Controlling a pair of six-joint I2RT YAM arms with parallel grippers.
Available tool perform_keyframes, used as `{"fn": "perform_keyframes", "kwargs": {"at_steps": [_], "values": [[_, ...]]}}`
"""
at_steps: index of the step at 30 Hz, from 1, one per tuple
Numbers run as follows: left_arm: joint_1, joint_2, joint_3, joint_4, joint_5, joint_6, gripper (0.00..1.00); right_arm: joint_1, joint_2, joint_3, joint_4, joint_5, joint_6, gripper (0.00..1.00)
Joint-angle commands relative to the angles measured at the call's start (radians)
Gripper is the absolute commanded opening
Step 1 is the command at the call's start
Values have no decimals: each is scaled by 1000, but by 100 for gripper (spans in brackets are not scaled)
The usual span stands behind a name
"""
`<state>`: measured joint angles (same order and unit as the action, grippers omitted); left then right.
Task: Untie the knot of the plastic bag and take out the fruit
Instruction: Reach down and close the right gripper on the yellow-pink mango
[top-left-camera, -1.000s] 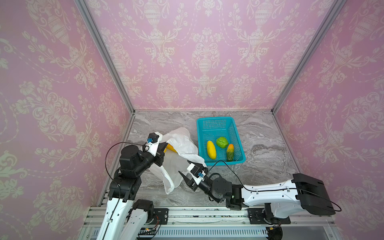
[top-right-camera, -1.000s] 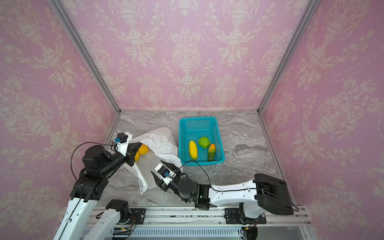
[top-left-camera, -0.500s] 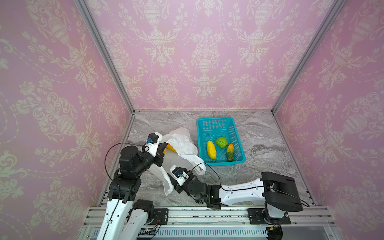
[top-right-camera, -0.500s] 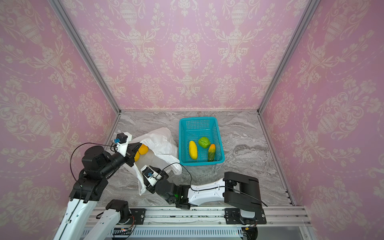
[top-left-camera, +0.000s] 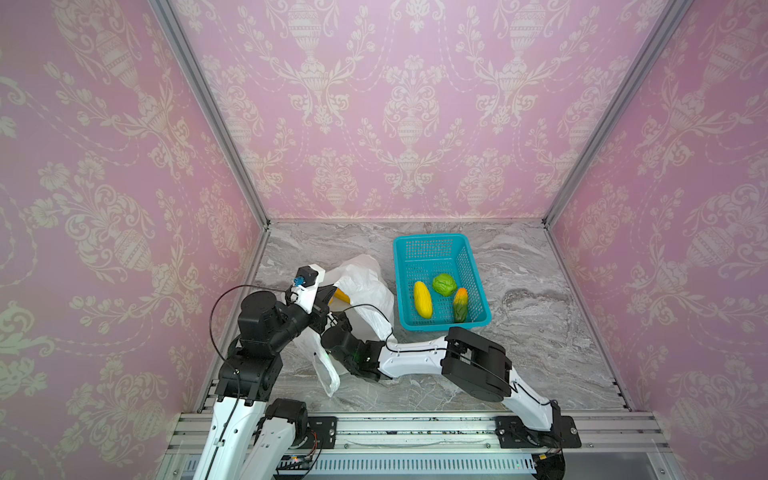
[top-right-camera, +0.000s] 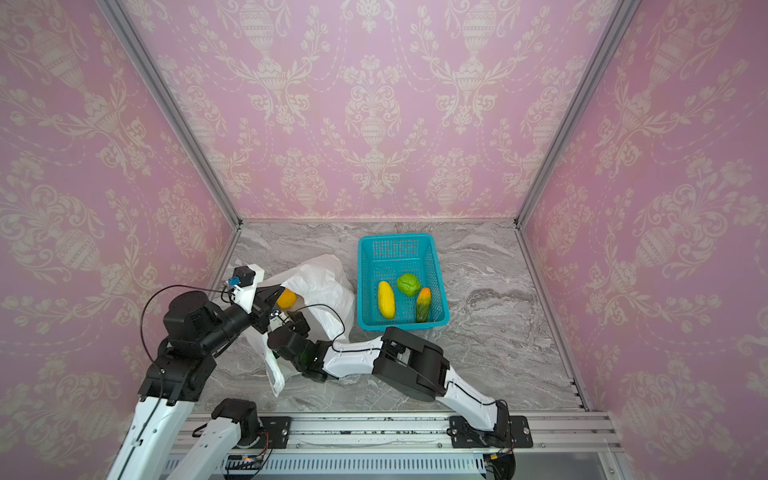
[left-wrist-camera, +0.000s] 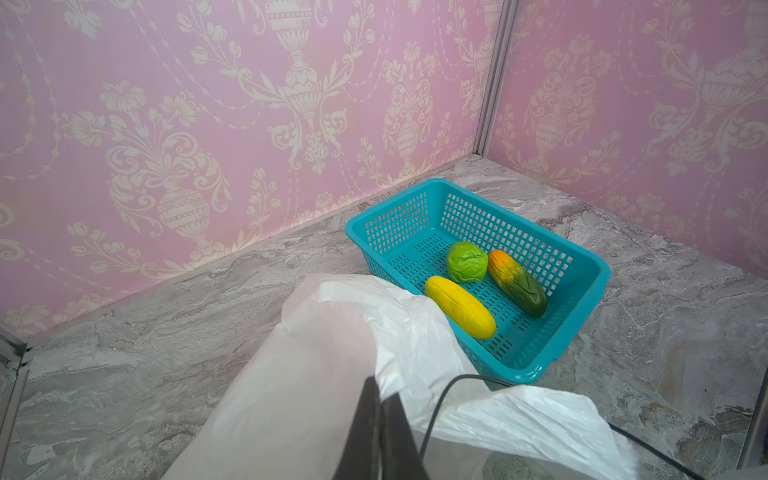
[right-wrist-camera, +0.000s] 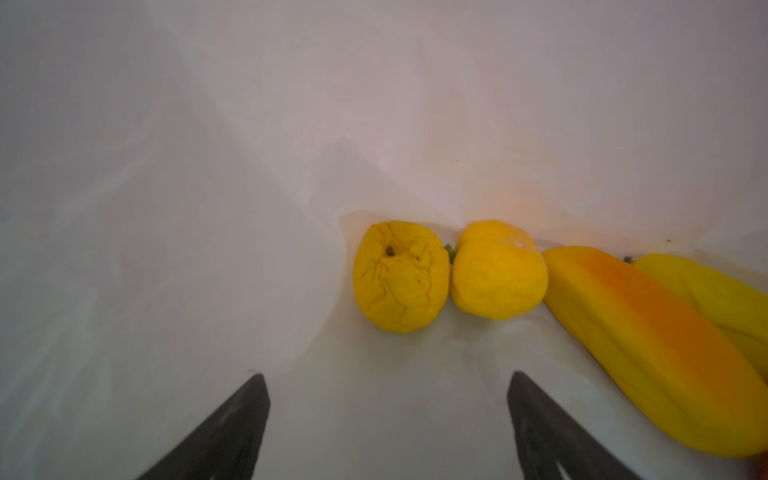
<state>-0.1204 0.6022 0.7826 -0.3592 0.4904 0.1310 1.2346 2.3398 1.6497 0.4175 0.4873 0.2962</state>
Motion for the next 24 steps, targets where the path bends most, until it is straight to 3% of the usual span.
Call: {"fn": "perform_keyframes", "kwargs": {"at_steps": [1, 9, 18, 24], "values": [[7, -6, -8, 15, 28, -27, 0, -33, 79, 166, -184, 34, 67, 94], [6, -8, -7, 20, 42, -31, 0, -65, 222, 420, -377, 158, 59, 100], [6, -13, -9, 23, 48, -31, 0, -128, 324, 568, -469, 45, 112, 100], [6, -13, -9, 23, 50, -33, 0, -156, 400, 665, -524, -30, 156, 95]]}}
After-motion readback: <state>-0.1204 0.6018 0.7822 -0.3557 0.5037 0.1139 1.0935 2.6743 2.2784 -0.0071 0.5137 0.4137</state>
